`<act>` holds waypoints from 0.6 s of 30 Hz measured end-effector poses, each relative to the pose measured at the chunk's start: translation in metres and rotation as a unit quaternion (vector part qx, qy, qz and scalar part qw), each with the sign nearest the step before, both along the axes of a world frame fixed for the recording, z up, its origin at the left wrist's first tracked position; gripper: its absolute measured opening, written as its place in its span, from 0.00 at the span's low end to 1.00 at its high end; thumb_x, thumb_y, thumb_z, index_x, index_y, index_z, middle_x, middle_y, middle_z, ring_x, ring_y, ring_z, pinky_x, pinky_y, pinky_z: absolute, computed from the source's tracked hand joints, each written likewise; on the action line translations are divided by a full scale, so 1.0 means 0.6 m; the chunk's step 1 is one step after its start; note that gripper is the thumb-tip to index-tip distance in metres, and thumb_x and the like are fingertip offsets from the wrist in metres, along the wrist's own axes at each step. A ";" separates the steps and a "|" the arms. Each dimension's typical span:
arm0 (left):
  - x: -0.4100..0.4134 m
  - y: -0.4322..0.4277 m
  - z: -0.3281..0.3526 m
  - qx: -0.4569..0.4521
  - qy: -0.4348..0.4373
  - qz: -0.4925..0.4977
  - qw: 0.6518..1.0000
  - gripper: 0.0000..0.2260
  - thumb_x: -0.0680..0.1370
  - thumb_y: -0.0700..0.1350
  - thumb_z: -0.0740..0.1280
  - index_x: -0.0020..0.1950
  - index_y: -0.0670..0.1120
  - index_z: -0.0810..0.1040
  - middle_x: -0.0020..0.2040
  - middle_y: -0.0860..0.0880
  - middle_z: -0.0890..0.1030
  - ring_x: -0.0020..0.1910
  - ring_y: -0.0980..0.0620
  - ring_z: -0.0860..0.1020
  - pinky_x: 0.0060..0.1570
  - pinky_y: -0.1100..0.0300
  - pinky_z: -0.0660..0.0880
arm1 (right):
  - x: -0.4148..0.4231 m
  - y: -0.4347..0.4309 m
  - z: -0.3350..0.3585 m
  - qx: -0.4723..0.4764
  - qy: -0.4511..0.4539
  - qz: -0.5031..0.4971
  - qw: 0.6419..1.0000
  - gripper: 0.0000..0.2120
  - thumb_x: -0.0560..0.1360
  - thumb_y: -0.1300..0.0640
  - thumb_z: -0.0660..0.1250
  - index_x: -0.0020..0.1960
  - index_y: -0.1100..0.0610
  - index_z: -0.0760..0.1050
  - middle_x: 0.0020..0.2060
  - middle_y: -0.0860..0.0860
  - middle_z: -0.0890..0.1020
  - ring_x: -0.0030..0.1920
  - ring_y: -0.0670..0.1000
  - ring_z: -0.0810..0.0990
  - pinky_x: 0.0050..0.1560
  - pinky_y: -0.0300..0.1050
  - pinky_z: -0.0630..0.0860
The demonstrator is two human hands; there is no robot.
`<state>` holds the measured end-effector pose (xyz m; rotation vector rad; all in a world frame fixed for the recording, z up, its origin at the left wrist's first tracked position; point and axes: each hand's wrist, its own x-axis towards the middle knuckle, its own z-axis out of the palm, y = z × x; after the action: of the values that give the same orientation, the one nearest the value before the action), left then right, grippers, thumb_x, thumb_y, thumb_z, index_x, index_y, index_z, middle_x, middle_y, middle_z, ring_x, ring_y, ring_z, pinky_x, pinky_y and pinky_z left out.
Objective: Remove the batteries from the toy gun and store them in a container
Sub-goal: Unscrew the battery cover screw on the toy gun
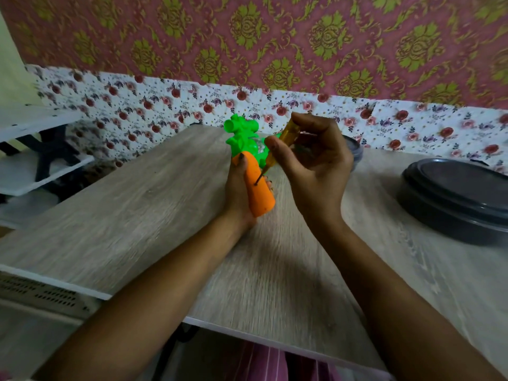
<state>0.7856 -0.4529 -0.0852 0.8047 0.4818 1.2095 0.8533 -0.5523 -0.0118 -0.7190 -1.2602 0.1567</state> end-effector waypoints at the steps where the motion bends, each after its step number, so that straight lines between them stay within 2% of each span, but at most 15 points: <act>1: -0.001 0.000 0.002 -0.004 0.001 0.004 1.000 0.37 0.66 0.62 0.67 0.71 0.46 0.68 0.68 0.31 0.69 0.62 0.37 0.70 0.66 0.38 0.63 | 0.000 0.000 0.001 0.003 0.003 -0.004 1.000 0.13 0.68 0.64 0.72 0.49 0.52 0.73 0.41 0.49 0.79 0.42 0.46 0.80 0.45 0.40 0.78; 3: -0.001 -0.003 0.006 -0.019 -0.001 0.011 1.000 0.37 0.65 0.62 0.67 0.70 0.46 0.68 0.68 0.32 0.68 0.60 0.38 0.70 0.64 0.40 0.66 | 0.001 0.002 0.001 0.012 0.005 -0.003 1.000 0.13 0.69 0.66 0.71 0.47 0.51 0.73 0.39 0.46 0.78 0.41 0.45 0.79 0.44 0.40 0.77; 5: -0.001 -0.002 0.005 -0.018 -0.004 -0.001 1.000 0.38 0.64 0.63 0.67 0.70 0.47 0.69 0.68 0.33 0.69 0.62 0.37 0.70 0.66 0.37 0.63 | 0.002 0.004 -0.001 0.021 -0.006 -0.003 1.000 0.14 0.71 0.66 0.69 0.48 0.50 0.73 0.41 0.46 0.78 0.43 0.46 0.79 0.46 0.41 0.76; 10: 0.001 0.008 -0.008 0.000 -0.006 0.006 1.000 0.36 0.66 0.63 0.66 0.71 0.47 0.68 0.67 0.34 0.71 0.63 0.37 0.71 0.68 0.34 0.61 | -0.001 0.006 -0.005 0.016 -0.027 0.020 0.999 0.13 0.75 0.67 0.61 0.53 0.51 0.71 0.49 0.53 0.79 0.53 0.49 0.80 0.53 0.46 0.77; 13: 0.001 0.009 -0.011 0.021 -0.013 0.008 1.000 0.30 0.72 0.60 0.61 0.70 0.46 0.68 0.67 0.37 0.73 0.62 0.40 0.71 0.68 0.39 0.61 | -0.004 0.003 -0.001 0.018 -0.009 0.016 1.000 0.11 0.71 0.63 0.69 0.48 0.50 0.72 0.44 0.56 0.79 0.47 0.50 0.80 0.47 0.43 0.78; 16: 0.000 0.014 -0.013 0.018 -0.001 0.001 1.000 0.31 0.71 0.61 0.61 0.70 0.48 0.69 0.67 0.37 0.74 0.64 0.38 0.72 0.68 0.39 0.62 | -0.002 0.002 0.000 0.023 0.020 0.010 0.999 0.12 0.69 0.64 0.71 0.43 0.49 0.73 0.38 0.45 0.79 0.42 0.46 0.80 0.44 0.41 0.76; 18: 0.000 0.015 -0.013 0.009 0.010 0.005 1.000 0.33 0.68 0.62 0.63 0.70 0.49 0.69 0.66 0.38 0.74 0.64 0.37 0.72 0.68 0.37 0.62 | -0.001 0.003 -0.002 0.020 0.012 0.003 1.000 0.11 0.71 0.64 0.69 0.45 0.48 0.73 0.40 0.44 0.80 0.43 0.46 0.80 0.46 0.43 0.76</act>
<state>0.7858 -0.4441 -0.0928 0.8326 0.4924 1.2168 0.8529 -0.5506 -0.0130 -0.6765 -1.2395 0.1452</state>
